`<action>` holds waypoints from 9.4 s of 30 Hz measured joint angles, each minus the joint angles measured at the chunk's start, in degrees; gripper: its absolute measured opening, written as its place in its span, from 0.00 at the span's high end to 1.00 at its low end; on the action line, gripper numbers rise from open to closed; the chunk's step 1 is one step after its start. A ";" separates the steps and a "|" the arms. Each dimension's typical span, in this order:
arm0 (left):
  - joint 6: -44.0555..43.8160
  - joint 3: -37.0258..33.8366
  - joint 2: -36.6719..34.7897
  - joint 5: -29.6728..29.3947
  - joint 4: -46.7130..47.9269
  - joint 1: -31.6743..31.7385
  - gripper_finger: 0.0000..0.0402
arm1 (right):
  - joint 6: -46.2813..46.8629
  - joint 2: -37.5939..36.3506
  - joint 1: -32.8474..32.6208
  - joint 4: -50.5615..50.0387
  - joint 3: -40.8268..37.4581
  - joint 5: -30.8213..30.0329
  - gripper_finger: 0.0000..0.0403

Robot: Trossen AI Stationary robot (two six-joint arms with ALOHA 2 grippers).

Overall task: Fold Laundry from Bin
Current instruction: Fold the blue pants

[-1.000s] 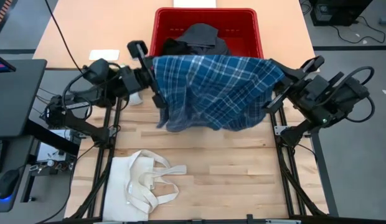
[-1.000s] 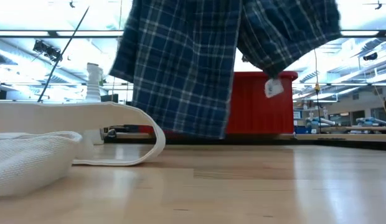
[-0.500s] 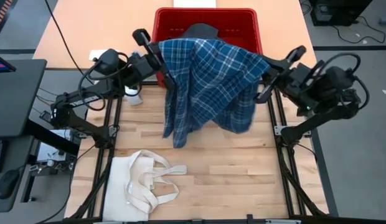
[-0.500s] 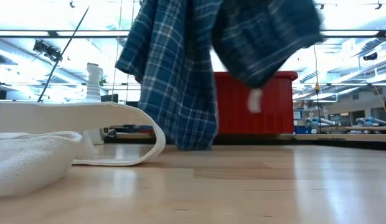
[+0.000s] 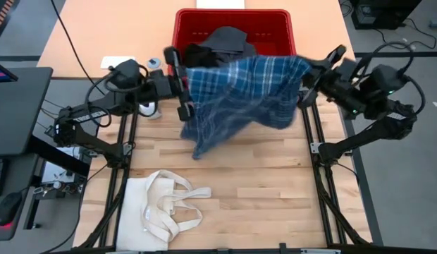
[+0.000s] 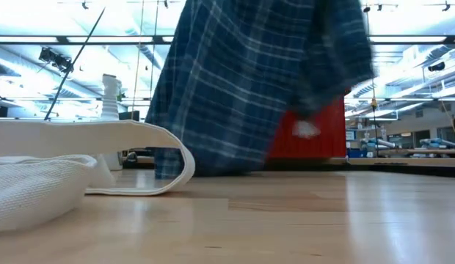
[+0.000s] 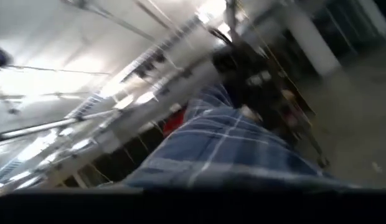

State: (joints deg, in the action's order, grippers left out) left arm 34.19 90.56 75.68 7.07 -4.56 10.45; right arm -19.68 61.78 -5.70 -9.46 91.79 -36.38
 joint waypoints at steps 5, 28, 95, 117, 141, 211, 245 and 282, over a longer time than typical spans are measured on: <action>1.12 -0.04 0.06 0.31 0.88 -0.08 0.71 | -5.05 1.81 0.02 -5.08 0.00 -5.42 0.85; -1.21 -0.02 -6.13 -0.75 6.71 -5.10 0.71 | 18.13 9.38 0.69 -13.08 -16.34 0.57 0.42; -7.73 0.07 -10.53 -11.94 13.20 -9.61 0.71 | -38.38 17.41 -17.13 76.57 -37.54 -0.29 0.53; 2.28 0.04 -8.20 -0.74 18.47 -14.40 0.71 | -19.46 6.42 -19.94 18.05 -2.81 -2.15 0.63; -3.38 0.02 -7.62 -1.30 3.94 -42.19 0.71 | -23.37 16.65 -43.28 30.21 -0.13 4.28 0.65; 5.35 -52.02 -7.46 -56.31 -24.06 -36.83 0.57 | 7.49 10.27 -15.67 4.68 -0.17 -9.17 0.71; 29.54 -34.03 14.17 -49.83 -55.19 -25.06 0.47 | 7.91 10.34 -15.49 3.43 -0.17 -9.14 0.71; -8.20 22.14 3.03 -19.60 29.90 -22.90 0.98 | -8.68 10.13 -21.35 11.58 -0.17 -2.29 0.71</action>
State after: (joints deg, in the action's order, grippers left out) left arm 25.99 112.71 78.72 -12.53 25.34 -12.44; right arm -28.36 71.91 -27.05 2.12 91.61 -38.67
